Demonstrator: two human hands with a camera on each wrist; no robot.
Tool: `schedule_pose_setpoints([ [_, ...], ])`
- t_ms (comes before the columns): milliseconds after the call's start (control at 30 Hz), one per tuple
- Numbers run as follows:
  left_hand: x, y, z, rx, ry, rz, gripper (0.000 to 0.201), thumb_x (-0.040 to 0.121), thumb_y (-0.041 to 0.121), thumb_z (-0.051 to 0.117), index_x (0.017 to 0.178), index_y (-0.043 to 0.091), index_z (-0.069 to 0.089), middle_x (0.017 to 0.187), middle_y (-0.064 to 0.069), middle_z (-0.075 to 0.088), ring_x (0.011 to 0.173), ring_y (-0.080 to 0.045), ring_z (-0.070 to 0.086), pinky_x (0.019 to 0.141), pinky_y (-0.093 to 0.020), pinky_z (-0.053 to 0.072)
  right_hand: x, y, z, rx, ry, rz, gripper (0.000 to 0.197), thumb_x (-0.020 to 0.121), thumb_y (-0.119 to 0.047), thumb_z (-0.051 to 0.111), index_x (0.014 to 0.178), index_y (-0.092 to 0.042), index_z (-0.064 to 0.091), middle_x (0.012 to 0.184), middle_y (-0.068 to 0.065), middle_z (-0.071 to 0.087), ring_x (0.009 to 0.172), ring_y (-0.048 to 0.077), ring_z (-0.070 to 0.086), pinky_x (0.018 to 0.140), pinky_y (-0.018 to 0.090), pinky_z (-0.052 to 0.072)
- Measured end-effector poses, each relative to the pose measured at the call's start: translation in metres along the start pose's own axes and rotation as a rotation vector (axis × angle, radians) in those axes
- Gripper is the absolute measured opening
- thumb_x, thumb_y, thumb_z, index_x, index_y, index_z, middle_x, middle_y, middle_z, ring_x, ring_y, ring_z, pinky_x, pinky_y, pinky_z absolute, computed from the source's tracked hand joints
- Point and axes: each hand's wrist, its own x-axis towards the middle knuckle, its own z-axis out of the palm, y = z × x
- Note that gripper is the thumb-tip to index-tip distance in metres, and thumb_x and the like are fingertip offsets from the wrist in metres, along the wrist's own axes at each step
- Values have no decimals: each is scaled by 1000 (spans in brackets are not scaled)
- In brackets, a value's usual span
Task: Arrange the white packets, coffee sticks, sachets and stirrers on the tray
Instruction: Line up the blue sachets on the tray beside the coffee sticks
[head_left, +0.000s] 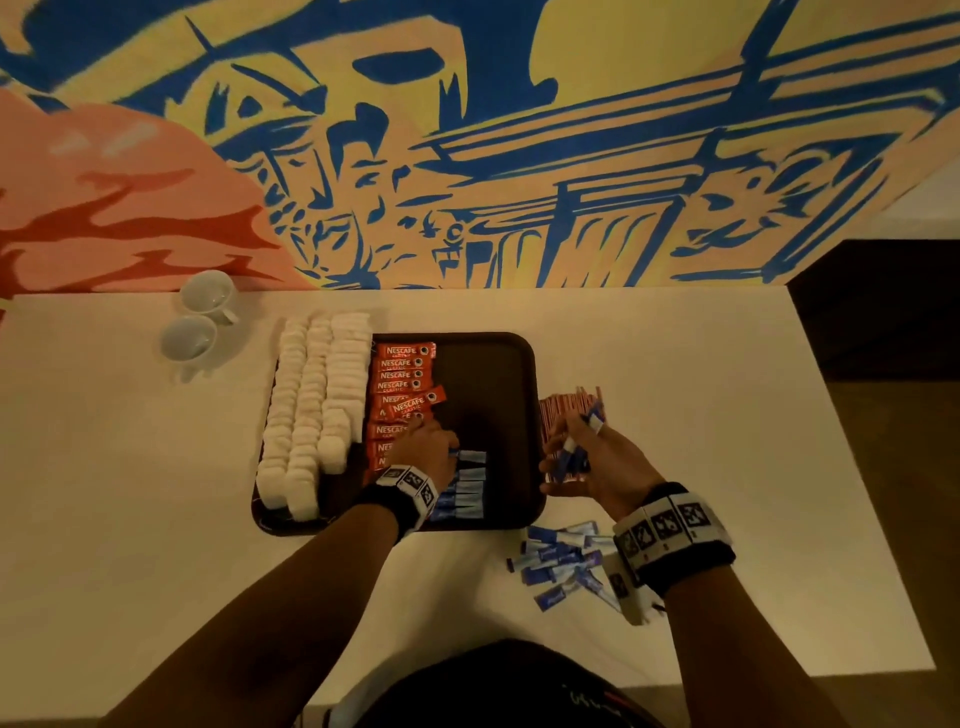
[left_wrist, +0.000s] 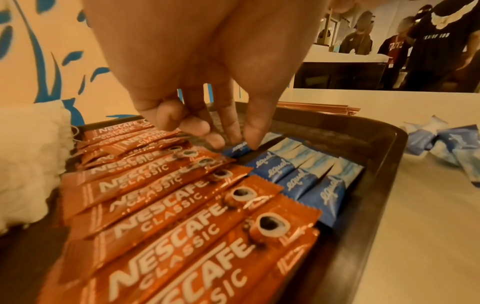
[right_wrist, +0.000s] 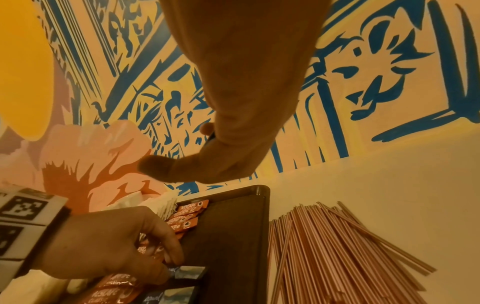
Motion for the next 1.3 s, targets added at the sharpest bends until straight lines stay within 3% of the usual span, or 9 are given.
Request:
schedule_pose_setpoints([
  [333,0,5,8,16,4,-19,22,95,23,60,114,26,69,118,4,64,121,-21,50,107,-38,41,13,-8,8,20,-77,60,29,101,-36,61,105,-7,62,98,14,68,87,30,72,81,53,62],
  [600,-9,-2,-21,-103,119,-21,24,95,30,60,118,29,66,127,6,60,123,-17,51,109,-35,36,7,-25,31,68,-132,35,27,105,-31,51,107,-7,63,99,15,68,93,34,69,84,51,60],
  [700,-14,-6,-55,-275,222,-65,21,92,31,64,112,31,70,118,11,66,113,-12,57,99,-27,43,2,-38,45,47,-145,-42,33,108,-27,41,110,-5,66,100,16,68,94,34,69,81,49,60],
  [767,-19,-9,-82,-453,322,-82,12,90,30,67,101,31,72,103,14,70,96,-4,63,87,-19,49,-5,-50,58,15,-144,-106,33,109,-21,41,114,-5,68,102,18,69,94,34,70,80,47,60],
  [833,-29,-10,-112,-593,399,-83,7,90,27,70,96,30,72,91,18,68,83,5,60,75,-10,45,-15,-65,74,6,-158,-175,31,109,-20,44,115,-4,69,101,17,71,92,33,70,78,44,62],
  [1000,-60,-15,-188,-833,506,113,10,92,23,70,99,29,74,97,18,72,90,5,63,77,-7,44,-47,-100,116,-61,-200,-358,29,107,-22,50,112,-2,70,97,14,76,84,26,73,71,35,63],
  [1133,-87,-21,-241,-950,510,288,15,96,32,66,110,31,72,103,11,73,98,-3,66,86,-21,51,-71,-117,148,-145,-197,-491,29,103,-23,57,112,1,70,91,12,78,77,22,71,62,30,58],
  [1233,-108,-25,-270,-1027,488,353,22,95,29,67,117,25,69,90,-5,71,88,-5,67,80,-18,50,-88,-126,168,-178,-191,-558,40,104,-22,58,123,13,61,83,11,73,62,16,62,54,27,51],
  [1300,-122,-26,-281,-1031,483,397,23,94,23,68,116,19,69,78,-5,68,76,-3,65,72,-13,47,-99,-129,179,-217,-200,-608,42,104,-24,57,122,14,61,81,11,69,60,16,55,52,26,46],
])
